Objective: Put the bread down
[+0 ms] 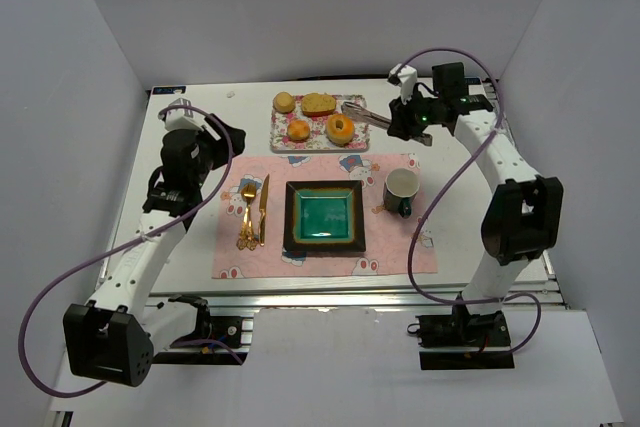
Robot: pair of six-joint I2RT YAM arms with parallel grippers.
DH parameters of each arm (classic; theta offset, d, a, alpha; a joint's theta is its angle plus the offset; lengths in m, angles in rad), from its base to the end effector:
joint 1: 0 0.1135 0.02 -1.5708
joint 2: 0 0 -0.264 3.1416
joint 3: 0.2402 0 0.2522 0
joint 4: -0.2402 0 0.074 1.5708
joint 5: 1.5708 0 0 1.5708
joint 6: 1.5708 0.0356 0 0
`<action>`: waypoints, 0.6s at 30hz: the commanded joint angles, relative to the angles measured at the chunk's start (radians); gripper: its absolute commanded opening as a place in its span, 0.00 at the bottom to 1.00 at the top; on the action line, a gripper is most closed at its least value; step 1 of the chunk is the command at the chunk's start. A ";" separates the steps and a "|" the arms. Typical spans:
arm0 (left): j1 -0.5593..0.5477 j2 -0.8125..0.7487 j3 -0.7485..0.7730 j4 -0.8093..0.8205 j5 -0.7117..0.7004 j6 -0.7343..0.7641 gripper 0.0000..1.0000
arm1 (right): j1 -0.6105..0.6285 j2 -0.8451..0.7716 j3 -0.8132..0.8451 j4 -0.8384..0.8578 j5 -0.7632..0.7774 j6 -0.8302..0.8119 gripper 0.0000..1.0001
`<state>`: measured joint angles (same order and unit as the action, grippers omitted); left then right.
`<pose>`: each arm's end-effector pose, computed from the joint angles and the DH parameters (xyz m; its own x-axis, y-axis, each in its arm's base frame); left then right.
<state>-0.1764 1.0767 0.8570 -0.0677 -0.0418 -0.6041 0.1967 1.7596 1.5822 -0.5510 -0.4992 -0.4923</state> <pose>0.2484 -0.0428 0.3200 -0.3069 -0.5218 -0.7960 -0.0467 0.8436 -0.5350 0.3888 0.0948 0.3186 -0.3286 -0.4886 -0.8082 -0.7685 0.6358 -0.0719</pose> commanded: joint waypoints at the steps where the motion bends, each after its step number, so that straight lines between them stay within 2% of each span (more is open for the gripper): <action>1: -0.002 -0.043 -0.019 0.002 -0.013 -0.011 0.81 | -0.010 0.052 0.076 0.022 0.016 0.098 0.38; 10: -0.002 -0.040 -0.029 0.006 -0.018 -0.033 0.81 | -0.010 0.175 0.124 0.102 0.027 0.323 0.39; 18: -0.002 -0.032 -0.030 0.014 -0.026 -0.052 0.81 | -0.010 0.227 0.136 0.148 0.048 0.423 0.42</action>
<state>-0.1764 1.0557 0.8394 -0.0677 -0.0486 -0.6415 0.1902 1.9881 1.6661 -0.4667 -0.4469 -0.1352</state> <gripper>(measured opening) 0.803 0.417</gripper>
